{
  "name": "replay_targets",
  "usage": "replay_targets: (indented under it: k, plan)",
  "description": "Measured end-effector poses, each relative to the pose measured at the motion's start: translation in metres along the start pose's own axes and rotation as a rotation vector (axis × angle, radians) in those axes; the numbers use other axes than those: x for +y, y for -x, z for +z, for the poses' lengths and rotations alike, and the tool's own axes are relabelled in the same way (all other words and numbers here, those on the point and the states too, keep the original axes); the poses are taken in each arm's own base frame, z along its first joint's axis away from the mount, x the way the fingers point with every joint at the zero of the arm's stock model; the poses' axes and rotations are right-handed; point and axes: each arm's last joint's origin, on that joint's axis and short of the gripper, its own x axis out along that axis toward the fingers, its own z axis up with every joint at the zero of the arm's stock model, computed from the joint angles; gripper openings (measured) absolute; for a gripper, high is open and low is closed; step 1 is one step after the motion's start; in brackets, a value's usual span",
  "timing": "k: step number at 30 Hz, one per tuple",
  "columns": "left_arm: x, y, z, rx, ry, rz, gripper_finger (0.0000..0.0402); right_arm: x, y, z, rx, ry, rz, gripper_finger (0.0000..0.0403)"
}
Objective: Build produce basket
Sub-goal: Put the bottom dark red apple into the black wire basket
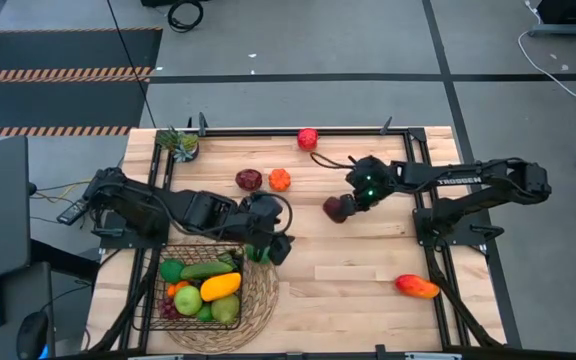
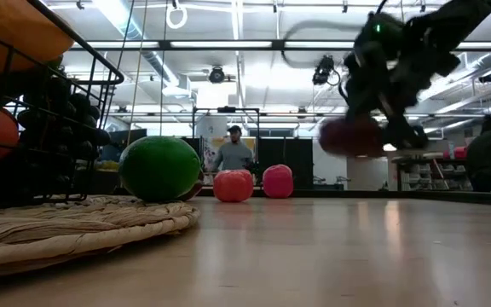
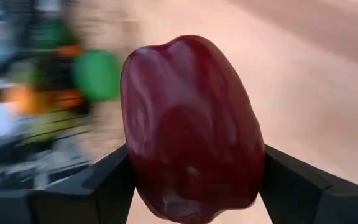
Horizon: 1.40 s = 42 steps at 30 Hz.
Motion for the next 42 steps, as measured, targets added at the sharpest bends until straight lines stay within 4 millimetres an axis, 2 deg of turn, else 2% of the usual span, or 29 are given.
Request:
replay_targets:
  k: [9,16,20,25,42]
  plan:
    - [0.008,-0.008,0.020,-0.062,0.032,-0.011,0.0302,0.078,0.037,0.001,-0.091,0.233,0.385,0.0288]
    - [0.005,-0.009,0.041,-0.197,0.059,-0.110,0.0302,0.112,0.060,-0.008,-0.166,0.400,0.478,0.0288]
    - [0.000,-0.006,0.057,-0.334,0.082,-0.181,0.0302,0.122,0.064,-0.011,-0.196,0.424,0.491,0.0289]
    - [0.001,-0.003,0.069,-0.406,0.129,-0.216,0.0302,0.130,0.071,-0.012,-0.256,0.456,0.494,0.0289]
    - [0.000,-0.002,0.073,-0.427,0.199,-0.258,0.0302,0.130,0.078,-0.014,-0.331,0.504,0.466,0.0290]
